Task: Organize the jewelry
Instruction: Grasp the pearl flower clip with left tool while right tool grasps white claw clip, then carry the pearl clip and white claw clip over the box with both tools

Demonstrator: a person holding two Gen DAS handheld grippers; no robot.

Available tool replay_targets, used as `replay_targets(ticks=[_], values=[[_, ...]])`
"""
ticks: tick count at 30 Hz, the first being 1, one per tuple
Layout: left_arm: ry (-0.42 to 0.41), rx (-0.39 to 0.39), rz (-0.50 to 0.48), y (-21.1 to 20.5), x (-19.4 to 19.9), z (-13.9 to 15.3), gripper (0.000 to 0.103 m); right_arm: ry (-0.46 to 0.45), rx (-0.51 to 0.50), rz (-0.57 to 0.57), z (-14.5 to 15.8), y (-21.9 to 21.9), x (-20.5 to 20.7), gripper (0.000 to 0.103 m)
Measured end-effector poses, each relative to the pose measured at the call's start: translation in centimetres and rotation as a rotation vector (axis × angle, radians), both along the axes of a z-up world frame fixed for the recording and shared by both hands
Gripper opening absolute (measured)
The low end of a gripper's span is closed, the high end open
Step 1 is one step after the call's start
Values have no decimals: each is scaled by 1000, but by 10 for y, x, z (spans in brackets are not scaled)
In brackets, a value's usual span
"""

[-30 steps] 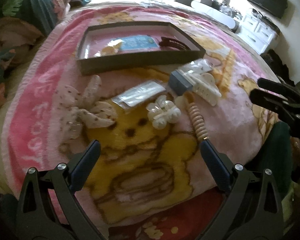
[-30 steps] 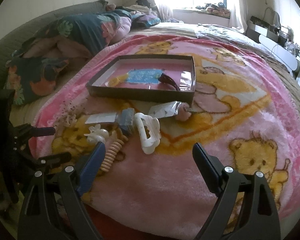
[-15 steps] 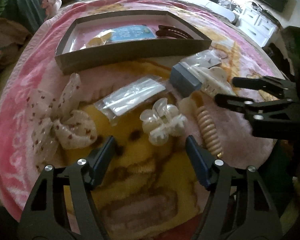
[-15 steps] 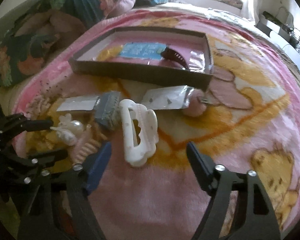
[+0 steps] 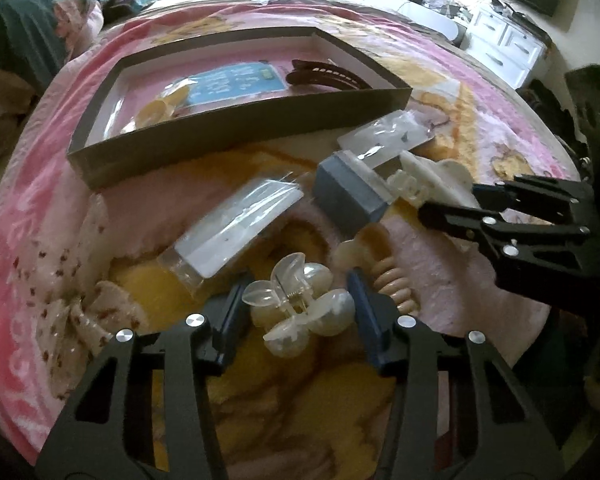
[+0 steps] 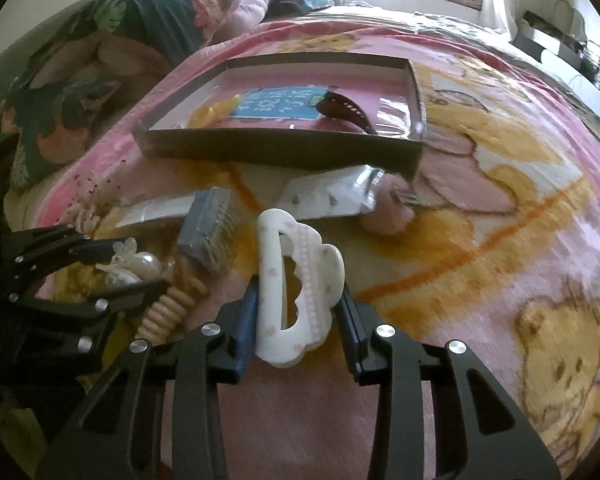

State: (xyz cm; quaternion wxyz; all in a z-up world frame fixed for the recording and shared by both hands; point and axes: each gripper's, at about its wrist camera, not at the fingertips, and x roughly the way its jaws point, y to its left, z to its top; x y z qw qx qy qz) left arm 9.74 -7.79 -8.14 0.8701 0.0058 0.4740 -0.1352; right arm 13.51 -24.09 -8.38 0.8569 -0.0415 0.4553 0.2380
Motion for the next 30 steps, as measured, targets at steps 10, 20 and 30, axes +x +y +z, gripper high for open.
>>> replay_targets(ticks=[10, 20, 30], values=[[0, -59, 21, 12, -15, 16, 40, -26, 71, -57, 20, -25, -20, 34], [-71, -82, 89, 37, -27, 45, 40, -81, 133, -44, 55, -21, -37, 34], [-114, -111, 161, 66, -29, 68, 40, -106, 157, -8, 73, -6, -43, 34]])
